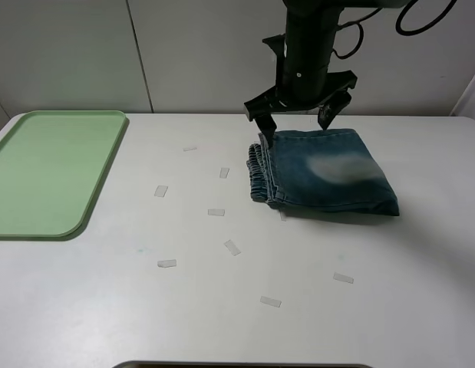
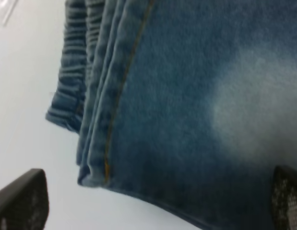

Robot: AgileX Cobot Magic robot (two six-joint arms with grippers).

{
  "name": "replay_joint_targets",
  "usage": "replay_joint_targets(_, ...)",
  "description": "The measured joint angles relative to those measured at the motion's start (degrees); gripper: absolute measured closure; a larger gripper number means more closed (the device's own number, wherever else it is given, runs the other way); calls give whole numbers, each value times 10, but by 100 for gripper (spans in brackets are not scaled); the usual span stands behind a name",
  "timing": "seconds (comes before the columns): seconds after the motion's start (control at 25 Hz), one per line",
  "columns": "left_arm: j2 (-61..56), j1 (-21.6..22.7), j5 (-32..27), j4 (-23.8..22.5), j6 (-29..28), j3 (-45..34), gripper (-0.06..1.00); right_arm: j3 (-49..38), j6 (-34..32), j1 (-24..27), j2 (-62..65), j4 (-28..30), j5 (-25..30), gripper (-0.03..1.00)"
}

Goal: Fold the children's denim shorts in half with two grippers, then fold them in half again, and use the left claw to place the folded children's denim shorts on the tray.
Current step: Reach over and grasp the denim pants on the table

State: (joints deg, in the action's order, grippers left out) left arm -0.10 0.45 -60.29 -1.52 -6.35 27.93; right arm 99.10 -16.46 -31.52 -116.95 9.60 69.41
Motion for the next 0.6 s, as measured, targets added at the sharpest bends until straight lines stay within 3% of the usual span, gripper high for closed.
replay_joint_targets(0.28,0,0,0,0,0,0,2,-20,60,0,87,-8,1,28)
replay_joint_targets(0.48,0,0,0,0,0,0,2,-90,85,0,165,-26,0,28)
replay_joint_targets(0.6,0,0,0,0,0,0,2,-181,96,0,259,-30,2,28)
